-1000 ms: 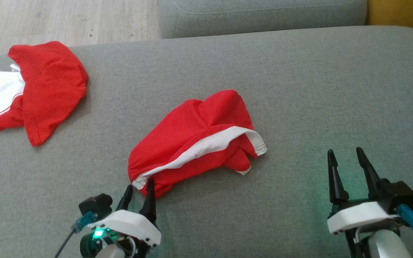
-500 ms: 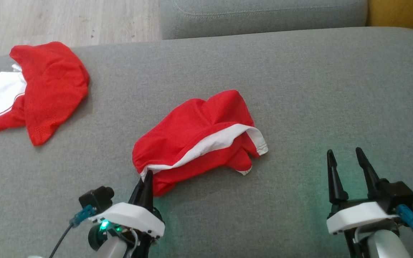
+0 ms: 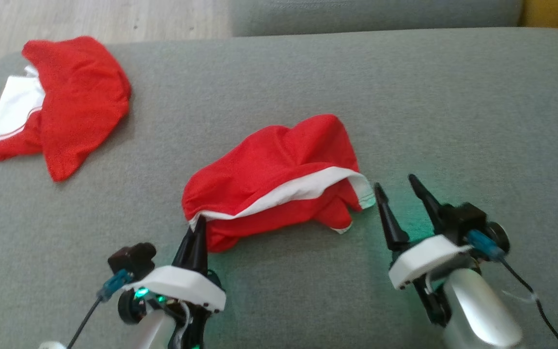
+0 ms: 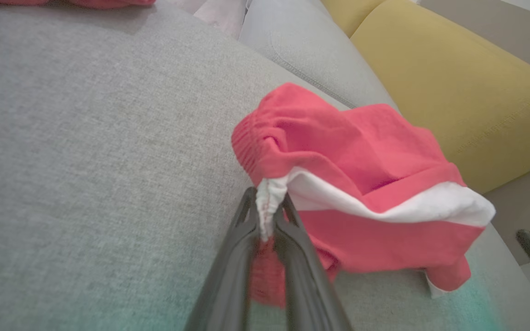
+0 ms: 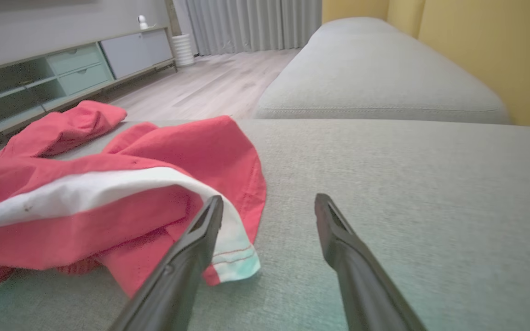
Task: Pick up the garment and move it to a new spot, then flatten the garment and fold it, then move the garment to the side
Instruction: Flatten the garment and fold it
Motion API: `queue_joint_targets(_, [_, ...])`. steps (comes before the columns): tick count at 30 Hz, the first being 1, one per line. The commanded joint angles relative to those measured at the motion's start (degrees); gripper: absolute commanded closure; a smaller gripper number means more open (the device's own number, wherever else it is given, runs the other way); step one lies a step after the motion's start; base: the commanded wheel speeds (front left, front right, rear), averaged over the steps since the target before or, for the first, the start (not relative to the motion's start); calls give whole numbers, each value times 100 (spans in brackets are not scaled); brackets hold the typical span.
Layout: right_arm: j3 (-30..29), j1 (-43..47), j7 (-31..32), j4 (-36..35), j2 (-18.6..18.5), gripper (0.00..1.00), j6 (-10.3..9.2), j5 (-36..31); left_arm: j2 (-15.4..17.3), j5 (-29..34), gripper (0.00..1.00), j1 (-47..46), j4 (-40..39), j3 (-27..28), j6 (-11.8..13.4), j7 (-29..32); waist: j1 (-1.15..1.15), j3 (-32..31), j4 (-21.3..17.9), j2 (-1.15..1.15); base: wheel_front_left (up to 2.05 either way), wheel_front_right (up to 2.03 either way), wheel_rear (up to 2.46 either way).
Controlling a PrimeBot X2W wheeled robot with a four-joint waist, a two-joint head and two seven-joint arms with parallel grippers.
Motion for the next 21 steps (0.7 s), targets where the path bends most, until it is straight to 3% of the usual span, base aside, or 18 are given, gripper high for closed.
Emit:
queue_joint_targets(1, [188,-207,-14,-25,-26,0,43,39,48,55,100,-270,-181,107,16,-56,0,74,80,0,0,0,0])
queue_joint_targets(9, [383,-740,-31,940,-26,0,43,126,20,132,100,-419,-253,-5,50,-103,0,294,232,0,0,0,0])
queue_joint_targets(12, [488,-868,-42,1184,-26,36,43,218,23,146,100,-453,-255,-15,61,-122,0,339,240,0,0,0,0])
queue_joint_targets(14, [579,-955,-45,1333,-26,53,43,282,31,149,100,-470,-254,-16,67,-133,0,364,239,0,0,0,0])
queue_joint_targets(16, [646,-1038,-53,1443,-26,63,43,348,41,151,100,-486,-253,-13,74,-143,0,386,233,0,0,0,0])
queue_joint_targets(19, [689,-1141,-80,1538,-26,100,43,425,61,151,100,-503,-252,-6,83,-162,0,395,213,0,0,0,0])
queue_joint_targets(21, [711,-1182,-95,1572,-26,100,43,460,80,152,100,-506,-256,4,88,-185,0,370,190,0,0,0,0])
